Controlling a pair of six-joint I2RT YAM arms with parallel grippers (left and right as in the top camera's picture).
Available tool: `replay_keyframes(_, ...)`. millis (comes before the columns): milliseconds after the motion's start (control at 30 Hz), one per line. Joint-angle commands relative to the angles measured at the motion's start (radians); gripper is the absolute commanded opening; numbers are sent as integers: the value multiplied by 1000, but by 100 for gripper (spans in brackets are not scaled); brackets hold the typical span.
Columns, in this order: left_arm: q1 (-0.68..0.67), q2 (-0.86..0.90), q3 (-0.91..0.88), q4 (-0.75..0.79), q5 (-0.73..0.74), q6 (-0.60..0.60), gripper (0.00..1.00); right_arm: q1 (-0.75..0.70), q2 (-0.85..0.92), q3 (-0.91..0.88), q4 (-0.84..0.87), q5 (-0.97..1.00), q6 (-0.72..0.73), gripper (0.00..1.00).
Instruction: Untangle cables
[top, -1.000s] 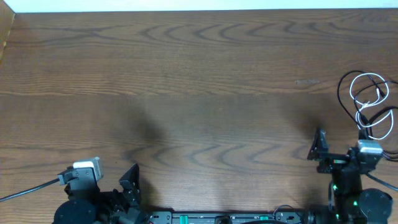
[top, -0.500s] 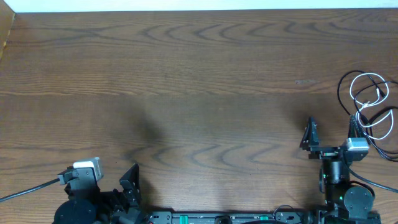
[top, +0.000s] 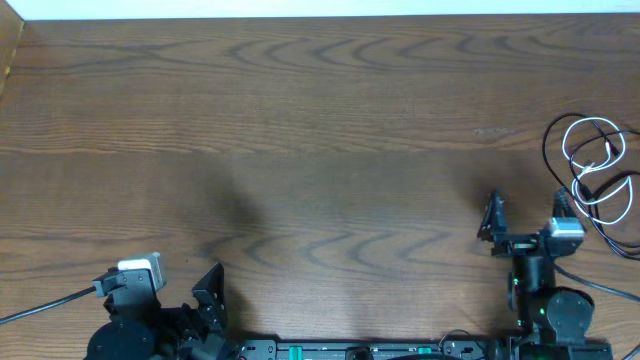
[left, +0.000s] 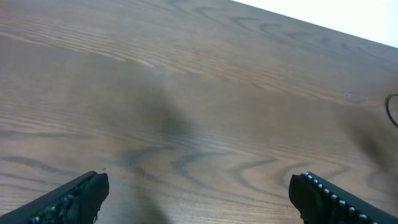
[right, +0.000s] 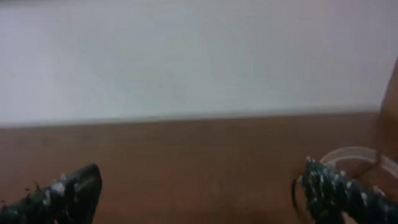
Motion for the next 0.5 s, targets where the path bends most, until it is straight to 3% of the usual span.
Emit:
replay_keyframes(0, -3, -2, -3, -1, -17, 2, 98, 16, -6, -2, -129, 27, -16, 99)
replay_keyframes(467, -3, -2, -3, -1, -17, 2, 98, 16, -6, -3, -137, 3, -45, 99)
